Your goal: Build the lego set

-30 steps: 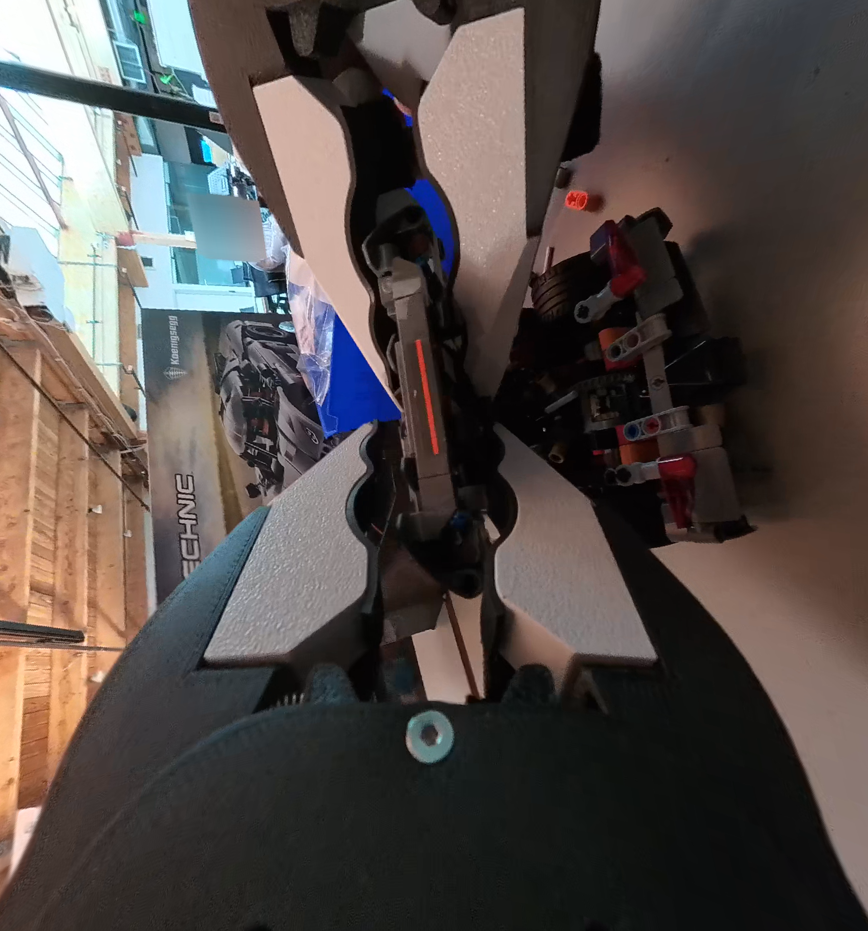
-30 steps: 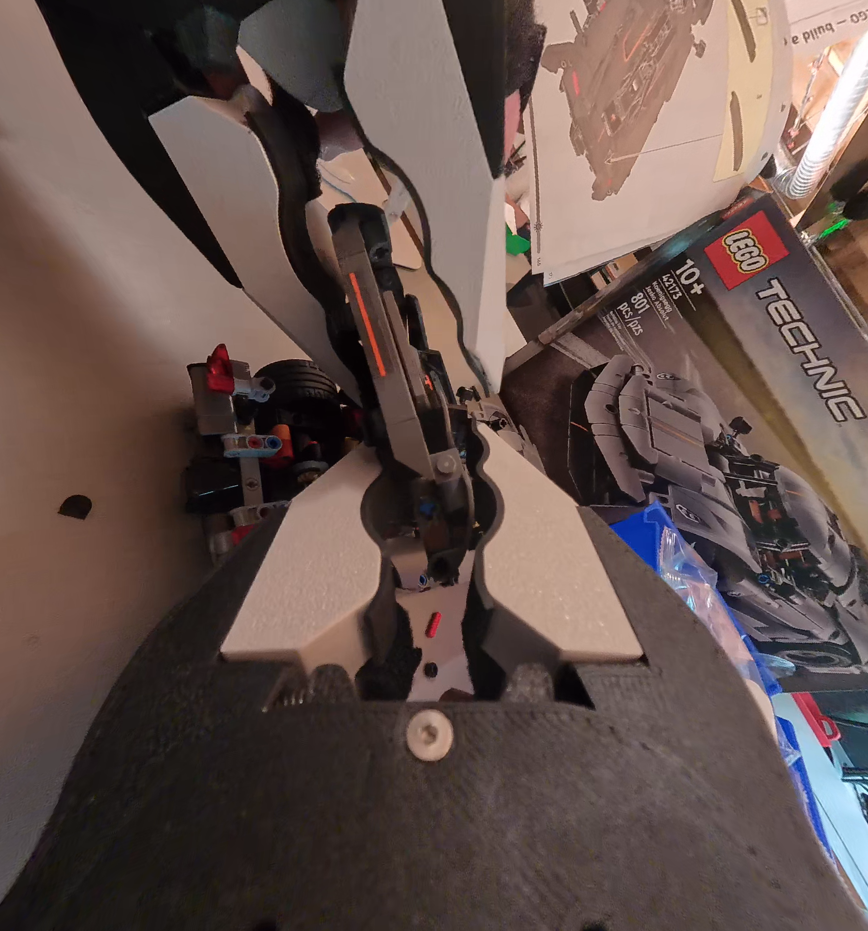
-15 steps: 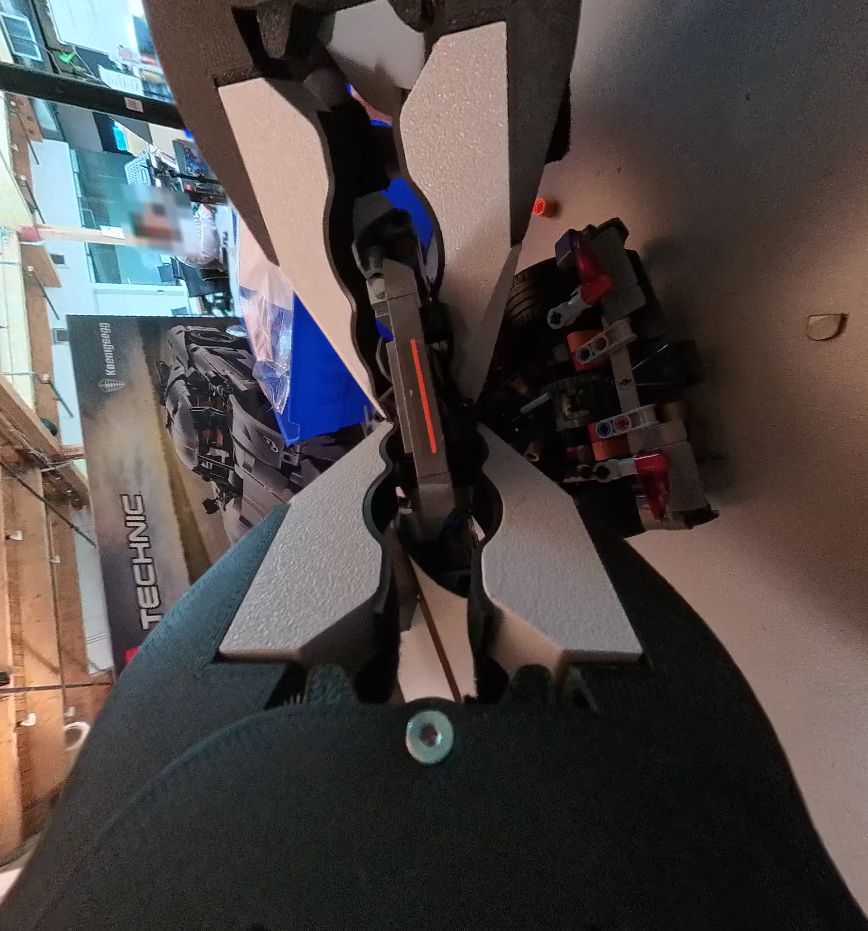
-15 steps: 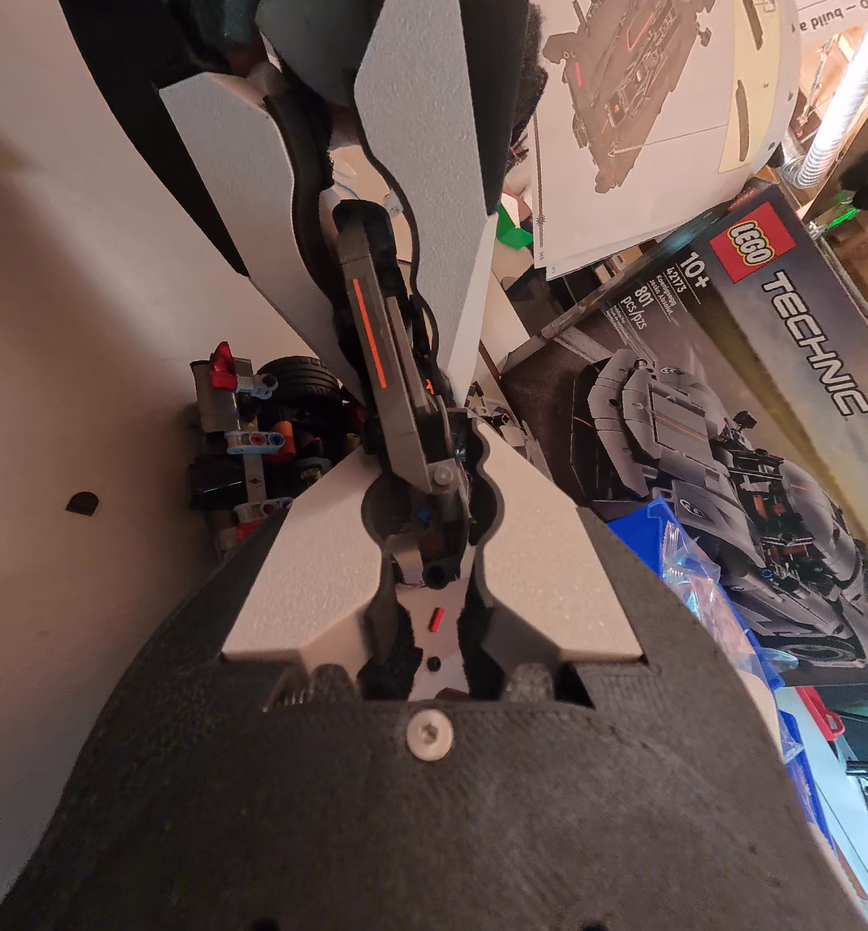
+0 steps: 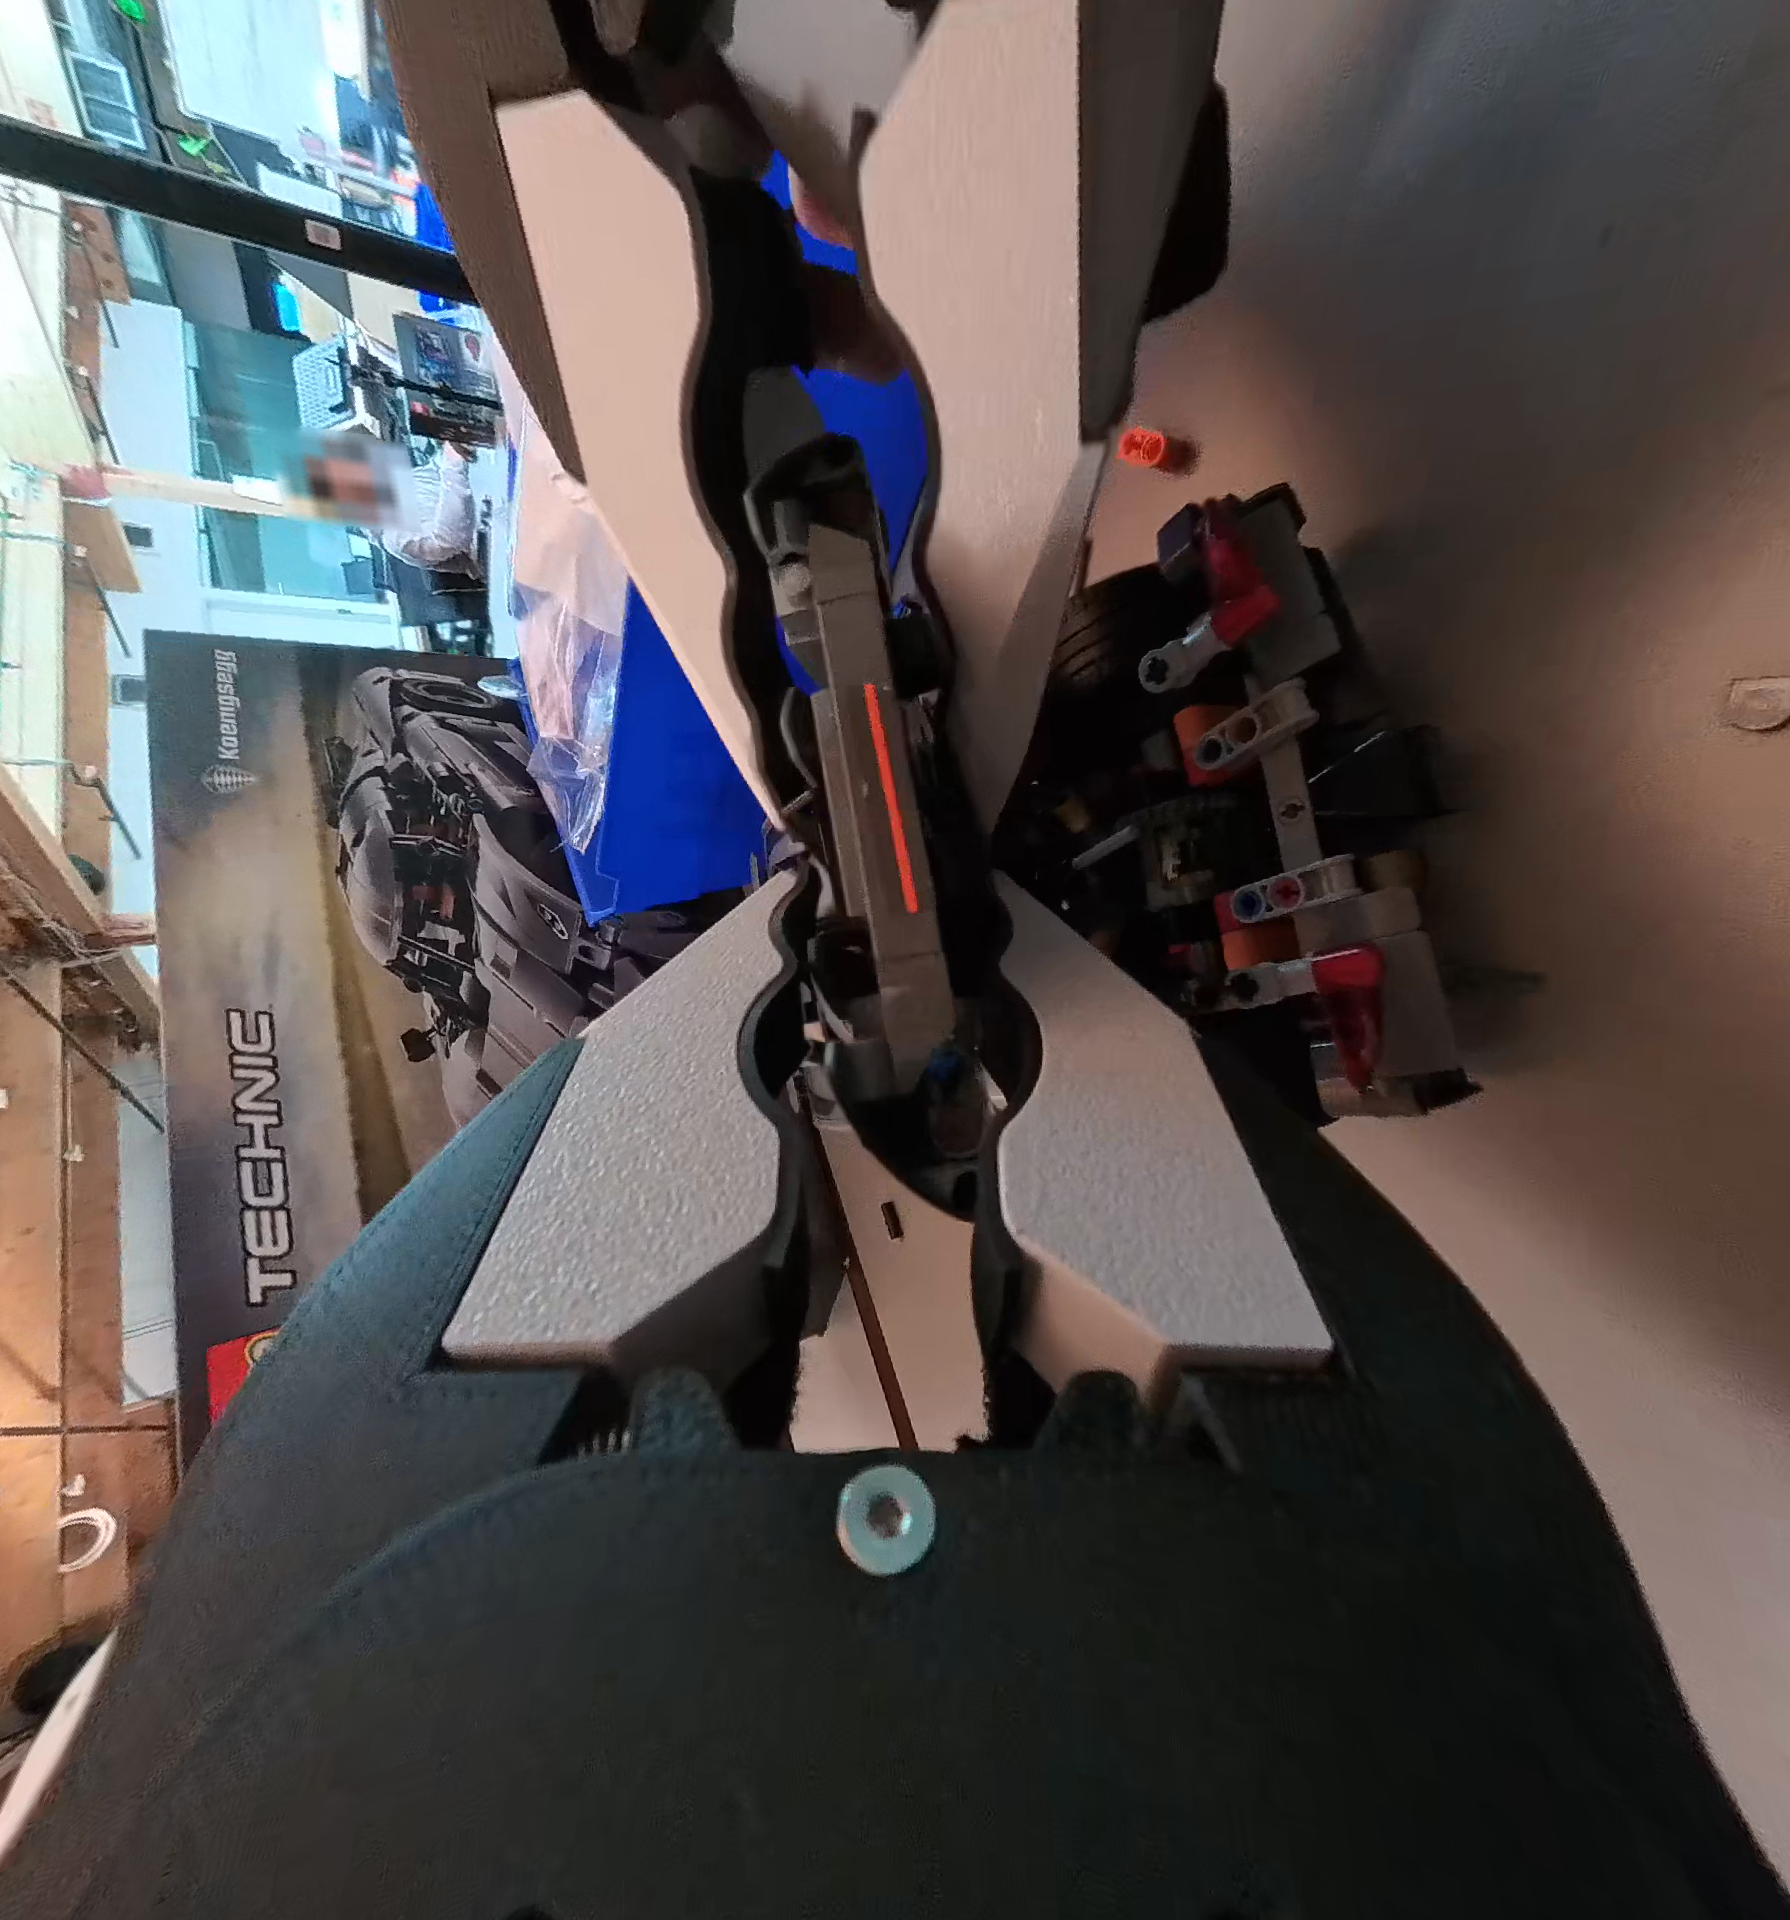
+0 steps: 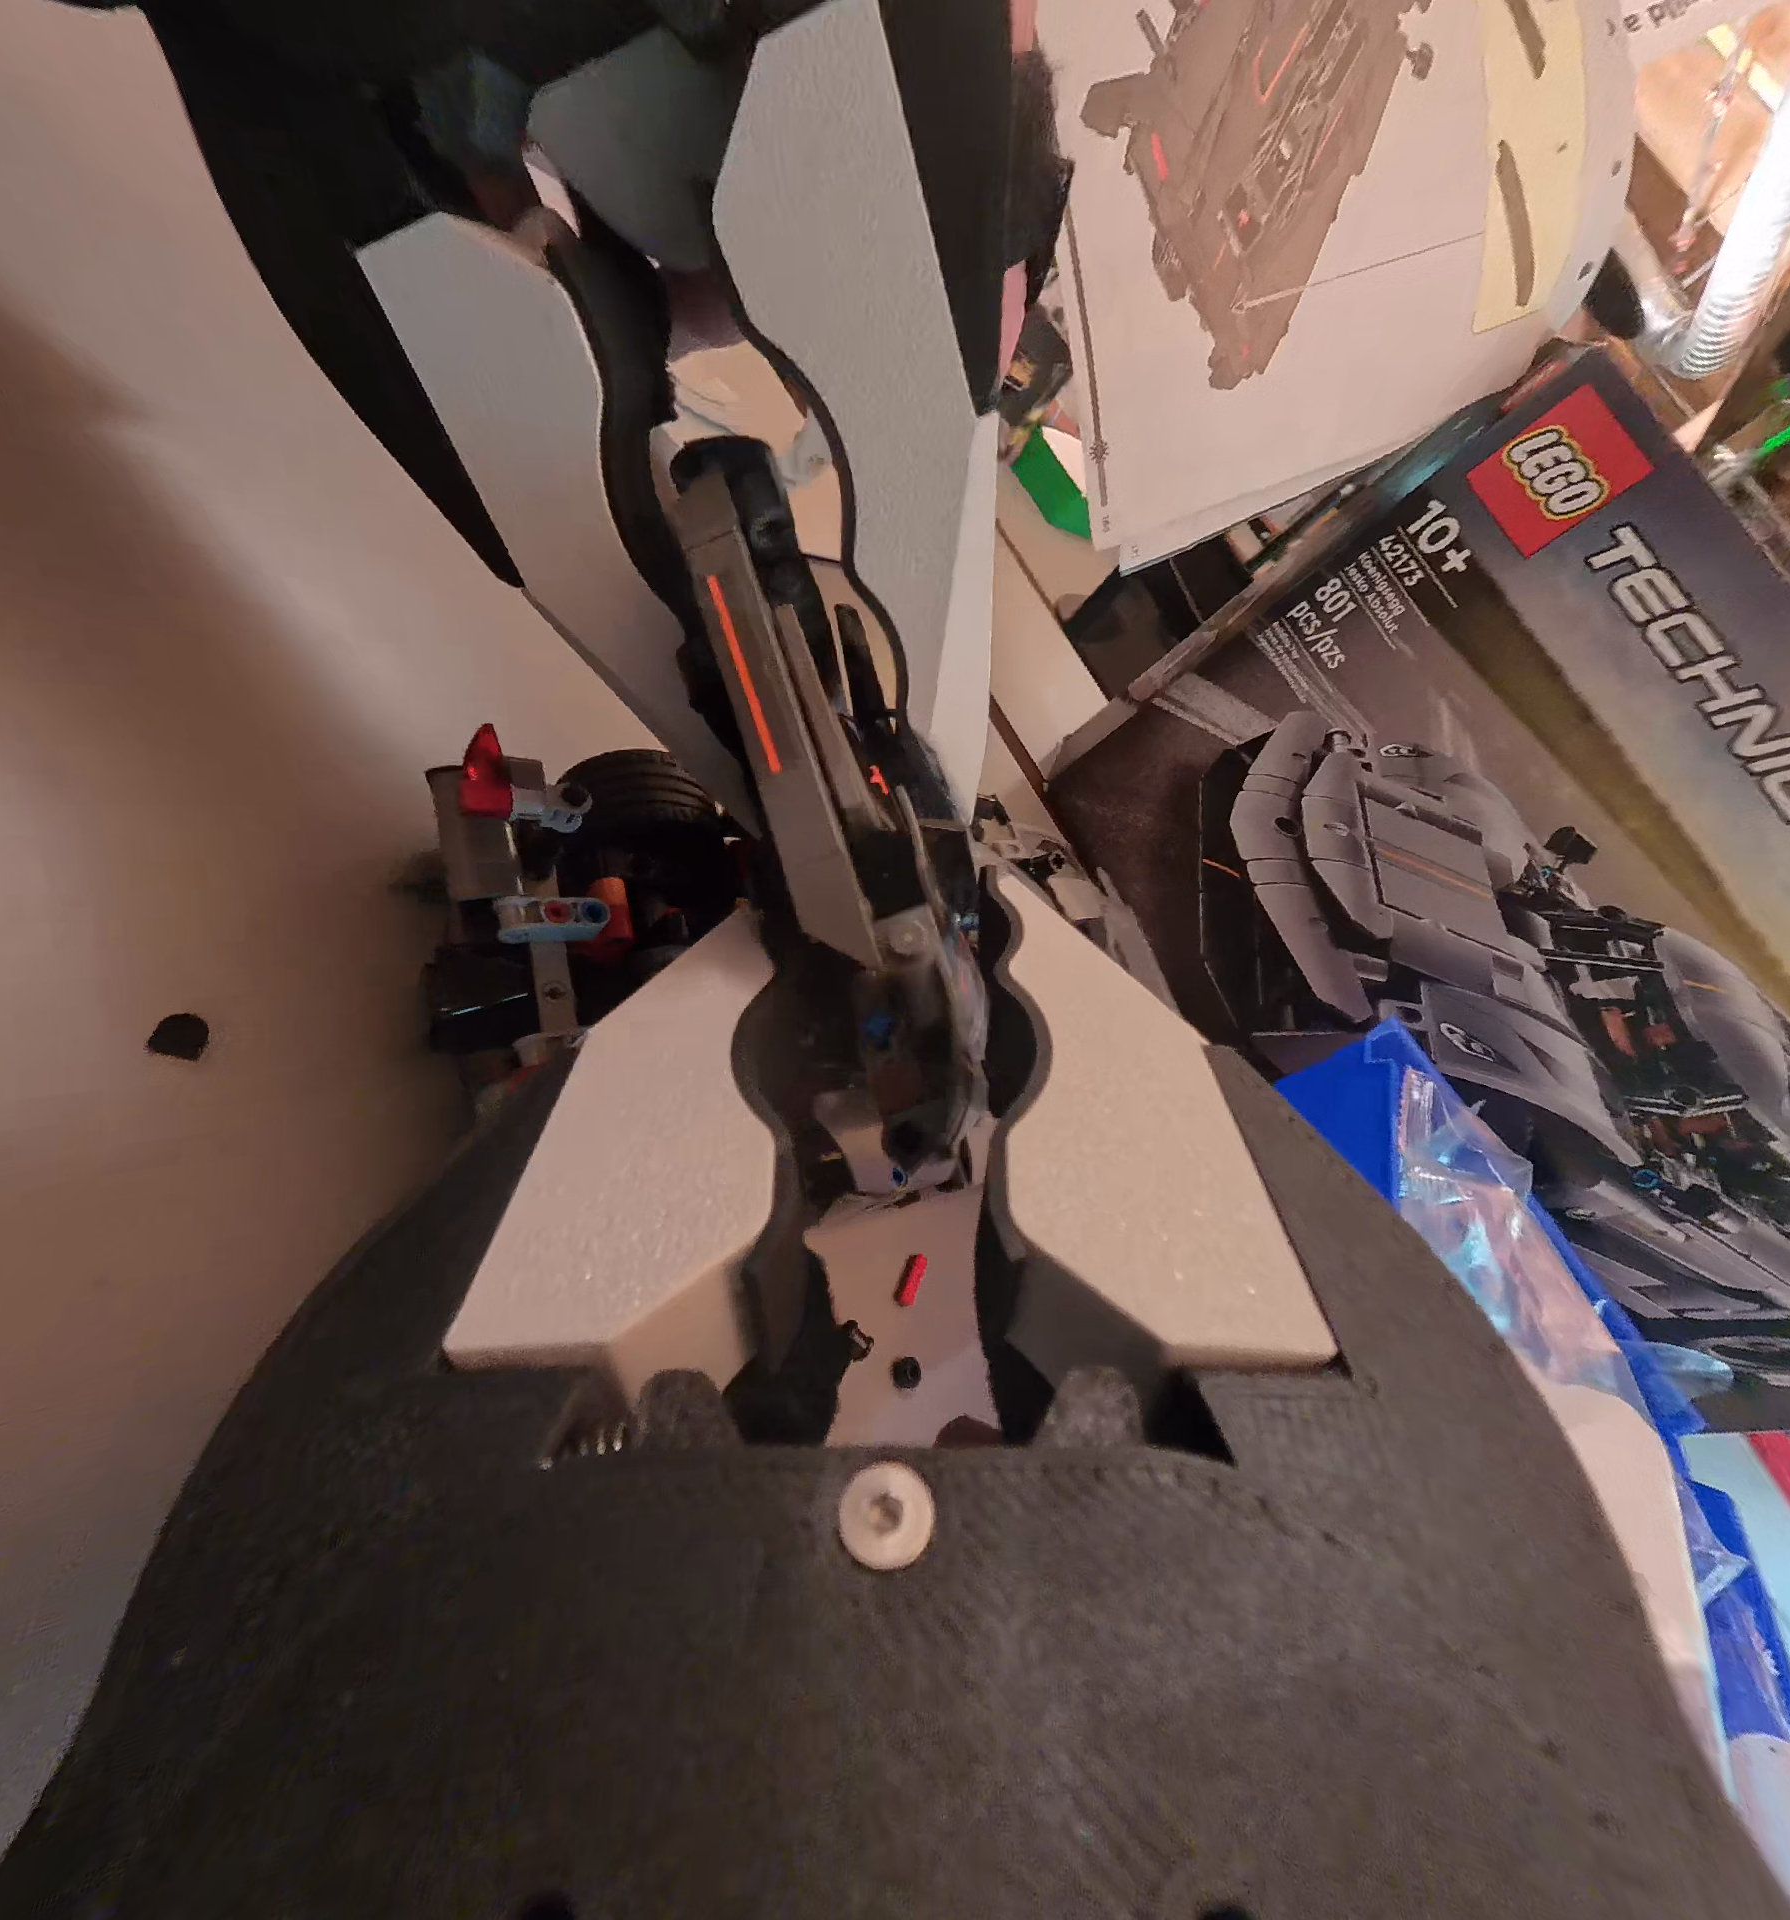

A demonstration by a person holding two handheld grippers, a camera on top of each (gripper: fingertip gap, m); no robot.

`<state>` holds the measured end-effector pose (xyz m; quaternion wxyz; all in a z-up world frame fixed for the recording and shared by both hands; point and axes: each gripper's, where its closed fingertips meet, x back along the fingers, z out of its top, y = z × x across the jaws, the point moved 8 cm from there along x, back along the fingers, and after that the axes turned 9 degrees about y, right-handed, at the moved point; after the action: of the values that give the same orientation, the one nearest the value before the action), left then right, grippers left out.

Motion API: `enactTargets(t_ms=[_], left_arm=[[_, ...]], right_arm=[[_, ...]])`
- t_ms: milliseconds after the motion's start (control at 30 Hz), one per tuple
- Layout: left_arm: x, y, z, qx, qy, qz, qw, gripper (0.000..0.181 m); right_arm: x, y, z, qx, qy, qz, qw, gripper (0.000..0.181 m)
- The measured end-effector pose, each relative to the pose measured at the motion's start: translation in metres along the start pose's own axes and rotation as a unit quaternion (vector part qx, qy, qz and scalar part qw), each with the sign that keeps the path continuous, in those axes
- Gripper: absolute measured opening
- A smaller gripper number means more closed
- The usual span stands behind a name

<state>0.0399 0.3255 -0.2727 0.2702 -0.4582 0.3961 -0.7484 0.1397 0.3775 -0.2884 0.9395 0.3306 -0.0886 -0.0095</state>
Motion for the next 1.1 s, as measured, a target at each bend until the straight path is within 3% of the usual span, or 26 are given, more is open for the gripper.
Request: enactTargets(t_ms=[233, 333, 600, 800, 1000, 1100], left_arm=[[-0.005, 0.002, -0.009, 0.005, 0.003, 0.016, 1.000, 0.038], [-0.005, 0.004, -0.009, -0.005, 0.010, 0.026, 1.000, 0.030], [-0.006, 0.003, -0.010, 0.002, 0.013, 0.047, 0.999, 0.045], [0.002, 0.001, -0.017, 0.021, 0.016, 0.043, 0.999, 0.045], [0.012, -0.005, -0.035, 0.094, 0.004, 0.020, 0.995, 0.059], [0.019, 0.000, -0.042, 0.122, -0.014, -0.003, 0.992, 0.058]], right_arm=[[0.001, 0.001, -0.004, -0.010, -0.005, 0.007, 1.000, 0.025], [0.002, 0.000, -0.005, -0.006, -0.006, 0.009, 1.000, 0.023], [0.003, -0.003, -0.005, -0.011, -0.009, 0.013, 1.000, 0.031], [0.011, -0.001, -0.002, -0.023, -0.001, 0.024, 0.999, 0.035], [0.010, -0.007, 0.001, -0.050, 0.015, 0.062, 0.997, 0.047], [0.010, -0.009, 0.005, -0.046, 0.021, 0.076, 0.996, 0.050]])
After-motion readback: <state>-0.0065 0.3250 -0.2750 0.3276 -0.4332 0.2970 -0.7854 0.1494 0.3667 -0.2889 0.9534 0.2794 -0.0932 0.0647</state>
